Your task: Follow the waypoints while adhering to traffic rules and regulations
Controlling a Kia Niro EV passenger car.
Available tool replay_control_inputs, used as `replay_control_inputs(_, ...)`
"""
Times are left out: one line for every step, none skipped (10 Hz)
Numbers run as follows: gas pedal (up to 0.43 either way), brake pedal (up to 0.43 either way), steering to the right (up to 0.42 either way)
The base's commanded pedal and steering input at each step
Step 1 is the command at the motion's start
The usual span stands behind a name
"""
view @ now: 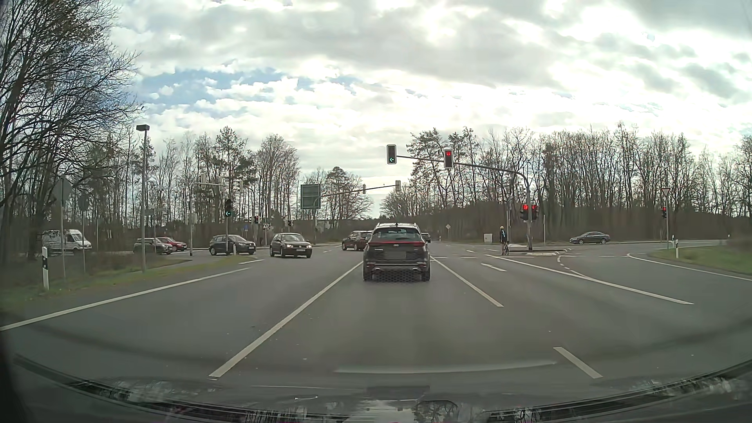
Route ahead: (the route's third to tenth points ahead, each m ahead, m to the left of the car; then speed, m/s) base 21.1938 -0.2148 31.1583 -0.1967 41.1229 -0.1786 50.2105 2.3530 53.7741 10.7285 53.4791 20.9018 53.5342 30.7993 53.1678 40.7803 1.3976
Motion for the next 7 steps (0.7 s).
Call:
replay_control_inputs(0.248,0.000,-0.001)
replay_control_inputs(0.260,0.000,-0.002)
replay_control_inputs(0.268,0.000,-0.001)
replay_control_inputs(0.268,0.000,-0.001)
replay_control_inputs(0.280,0.000,-0.001)
replay_control_inputs(0.287,0.000,-0.001)
replay_control_inputs(0.299,0.000,-0.001)
